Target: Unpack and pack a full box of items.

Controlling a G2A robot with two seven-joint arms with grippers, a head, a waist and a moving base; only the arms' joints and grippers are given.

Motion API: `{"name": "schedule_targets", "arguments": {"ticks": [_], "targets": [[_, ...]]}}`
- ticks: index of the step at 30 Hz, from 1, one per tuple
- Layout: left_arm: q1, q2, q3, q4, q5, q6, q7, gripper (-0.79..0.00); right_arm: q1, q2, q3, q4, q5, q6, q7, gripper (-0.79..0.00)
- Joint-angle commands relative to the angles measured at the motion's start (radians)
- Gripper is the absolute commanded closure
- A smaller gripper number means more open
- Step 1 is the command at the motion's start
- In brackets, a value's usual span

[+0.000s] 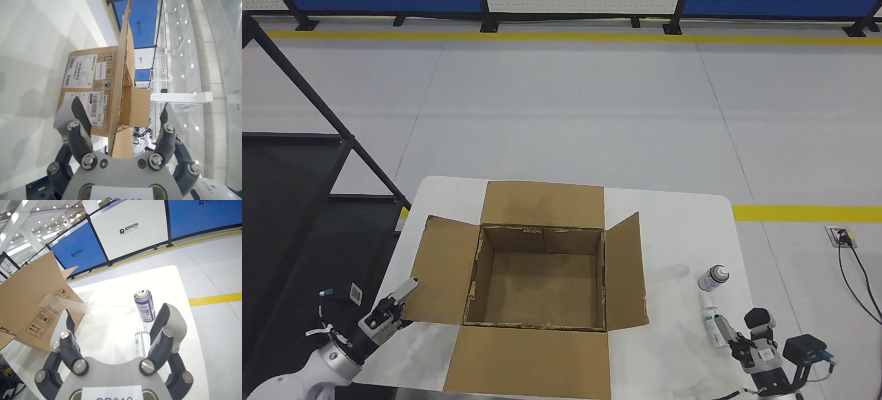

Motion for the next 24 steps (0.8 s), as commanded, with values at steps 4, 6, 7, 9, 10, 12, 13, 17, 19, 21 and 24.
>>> {"name": "schedule_targets", "arguments": {"ticks": [4,6,7,9,10,12,13,17,19,21,24], "targets": [[0.008,-0.002,0.001,-0.014,0.006,0.018,0.032,0.000,0.013,0.000,-0.010,0.023,-0.004,-0.019,-0.016,-0.785],[0.011,-0.002,0.002,-0.020,0.009,0.021,0.039,0.000,0.021,0.001,-0.011,0.038,-0.002,-0.032,-0.022,-0.785],[0.013,-0.002,0.002,-0.021,0.014,0.023,0.043,0.000,0.025,0.001,-0.010,0.046,0.000,-0.039,-0.024,-0.785],[0.015,-0.003,0.004,-0.027,0.020,0.027,0.052,0.000,0.032,0.003,-0.009,0.061,0.003,-0.053,-0.027,-0.785],[0.016,-0.003,0.006,-0.028,0.021,0.030,0.058,0.000,0.035,0.003,-0.007,0.068,0.004,-0.059,-0.030,-0.785],[0.018,-0.004,0.007,-0.031,0.023,0.034,0.071,0.000,0.041,0.004,-0.006,0.082,0.007,-0.073,-0.036,-0.785],[0.019,-0.005,0.008,-0.033,0.021,0.036,0.078,0.000,0.043,0.005,-0.005,0.089,0.008,-0.078,-0.039,-0.785],[0.022,-0.007,0.009,-0.038,0.018,0.037,0.099,0.000,0.052,0.006,-0.002,0.115,0.008,-0.096,-0.048,-0.785],[0.022,-0.007,0.008,-0.040,0.024,0.037,0.108,0.000,0.057,0.007,-0.001,0.126,0.009,-0.105,-0.052,-0.785],[0.022,-0.007,0.006,-0.040,0.034,0.037,0.111,0.000,0.061,0.008,0.001,0.137,0.009,-0.114,-0.053,-0.785],[0.021,-0.006,0.002,-0.040,0.055,0.033,0.106,0.000,0.064,0.010,0.004,0.148,0.010,-0.122,-0.056,-0.785]]}}
